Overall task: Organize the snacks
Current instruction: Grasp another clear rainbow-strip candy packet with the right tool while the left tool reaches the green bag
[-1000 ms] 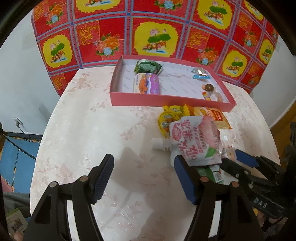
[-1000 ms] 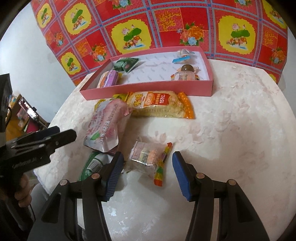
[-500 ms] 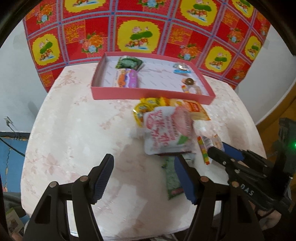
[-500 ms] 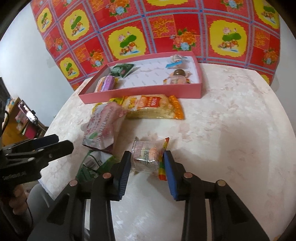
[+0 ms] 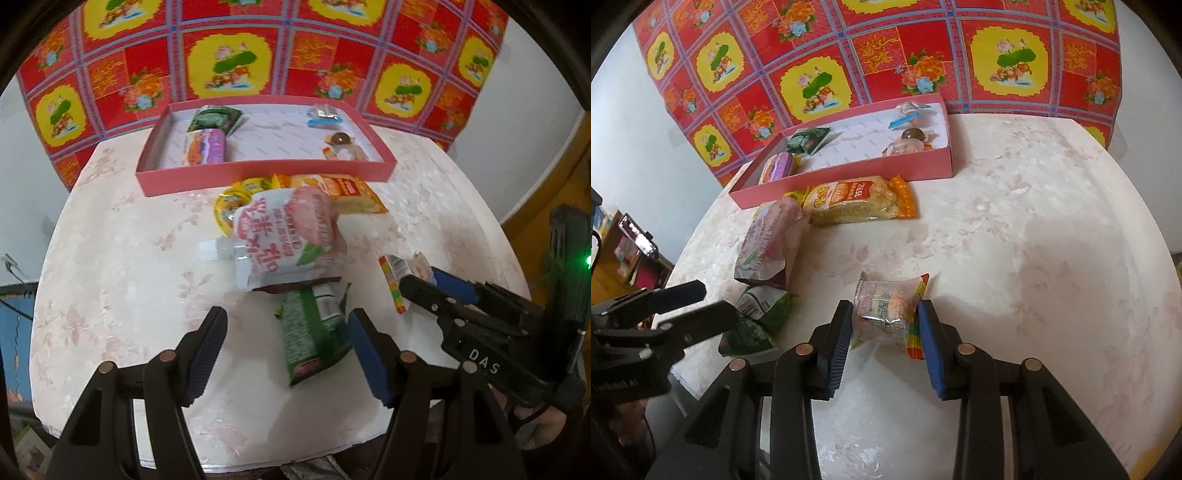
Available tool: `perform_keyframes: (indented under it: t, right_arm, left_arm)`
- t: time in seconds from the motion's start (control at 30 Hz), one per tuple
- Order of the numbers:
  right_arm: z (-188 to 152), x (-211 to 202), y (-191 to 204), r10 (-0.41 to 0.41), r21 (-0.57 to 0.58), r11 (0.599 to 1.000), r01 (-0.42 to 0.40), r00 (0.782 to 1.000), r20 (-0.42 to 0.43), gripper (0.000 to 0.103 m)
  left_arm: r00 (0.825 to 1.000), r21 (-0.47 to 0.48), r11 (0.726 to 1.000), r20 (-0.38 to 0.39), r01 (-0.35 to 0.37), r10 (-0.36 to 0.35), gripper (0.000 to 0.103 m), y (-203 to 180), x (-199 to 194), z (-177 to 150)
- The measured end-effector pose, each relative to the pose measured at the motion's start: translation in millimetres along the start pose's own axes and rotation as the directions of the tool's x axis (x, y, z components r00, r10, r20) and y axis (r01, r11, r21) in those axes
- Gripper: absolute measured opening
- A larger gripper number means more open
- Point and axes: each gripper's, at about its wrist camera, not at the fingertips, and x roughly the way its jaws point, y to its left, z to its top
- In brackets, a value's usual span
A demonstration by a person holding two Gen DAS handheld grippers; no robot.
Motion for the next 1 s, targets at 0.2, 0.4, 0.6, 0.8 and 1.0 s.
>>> perform_keyframes:
  t: [0.2,0.4,0.6,0.8,1.0]
  right_arm:
    - [-2.4,0.2,1.1,-0.001,-0.008,1.000,0.001,1.000,0.007,0.038]
    - [-3.2,0.3,0.2,0.004,-0.012,1.000,-0.004,1.000,0.015,0.040]
    - [-4.6,0.3,2.8,-0.004,-0.030,1.000,0.004,1.000,0.024,0.041]
    - [-5.0,-0.1,-0.1,0.009,-0.011,1.000,-0.008,0.999,0.031,0.041]
    - [-5.8,-0.8,-3.9,0.028,0.015,0.999,-0.028,0.999,0.035,0.042]
  left_arm:
    - [1.000,0.033,0.999,-0.017,0.001,0.000,0.072,-7.3,8.8,-1.8]
    - [1.000,0.034,0.999,-0.016,0.007,-0.007,0.072,-8.5,12.4,-3.5]
    - [0.998,-0.001,0.999,-0.045,0.052,-0.052,0.072,-3.0,19.9,-7.2]
    - [0.995,-0.020,0.996,-0.051,0.081,-0.082,0.071,-1.3,25.2,-8.6]
    - [0.996,-0.009,0.997,-0.049,0.076,-0.076,0.072,-3.0,26.6,-8.0]
